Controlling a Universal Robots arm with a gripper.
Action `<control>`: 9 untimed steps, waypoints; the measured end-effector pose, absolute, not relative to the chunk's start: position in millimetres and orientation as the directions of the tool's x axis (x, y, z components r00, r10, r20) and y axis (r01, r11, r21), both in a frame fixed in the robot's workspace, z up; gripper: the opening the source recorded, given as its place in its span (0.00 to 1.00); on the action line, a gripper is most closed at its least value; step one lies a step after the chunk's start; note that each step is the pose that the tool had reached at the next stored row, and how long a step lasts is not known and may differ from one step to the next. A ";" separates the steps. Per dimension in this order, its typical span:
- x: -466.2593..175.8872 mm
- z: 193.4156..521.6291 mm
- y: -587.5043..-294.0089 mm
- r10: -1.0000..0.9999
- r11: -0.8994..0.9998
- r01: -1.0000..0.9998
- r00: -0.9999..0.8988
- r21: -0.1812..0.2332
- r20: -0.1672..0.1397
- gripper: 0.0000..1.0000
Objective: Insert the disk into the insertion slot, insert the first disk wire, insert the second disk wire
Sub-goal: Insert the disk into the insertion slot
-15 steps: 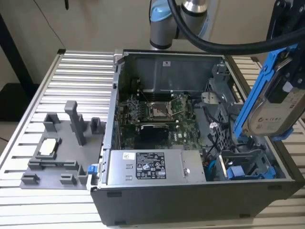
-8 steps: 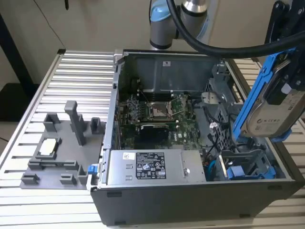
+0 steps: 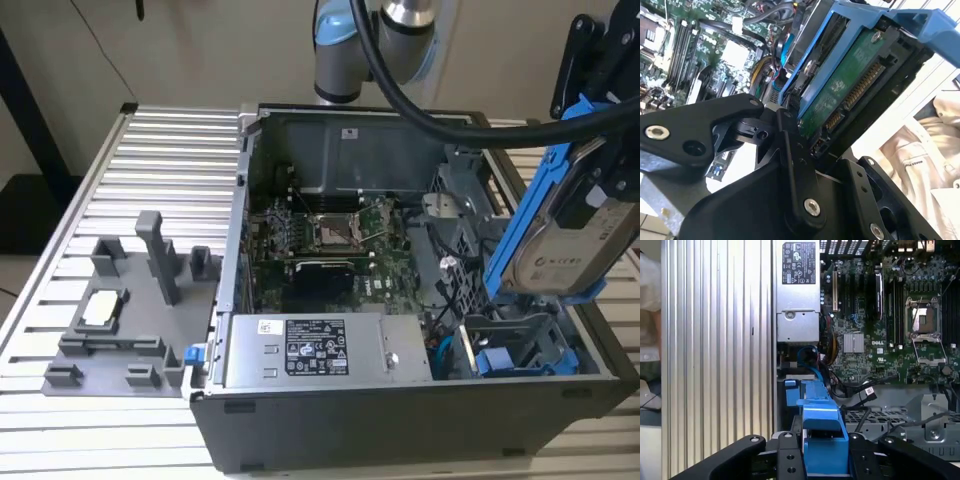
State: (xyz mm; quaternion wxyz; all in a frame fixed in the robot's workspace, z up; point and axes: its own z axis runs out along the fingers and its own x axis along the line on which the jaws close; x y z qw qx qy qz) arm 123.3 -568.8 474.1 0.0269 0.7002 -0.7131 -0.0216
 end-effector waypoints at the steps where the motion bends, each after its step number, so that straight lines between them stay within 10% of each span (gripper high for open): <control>1: 123.6 472.9 -569.2 -1.000 0.018 -0.997 -0.018 0.069 0.008 0.33; 9: 126.6 463.4 -572.8 -1.000 0.018 -0.997 -0.018 0.074 0.006 0.33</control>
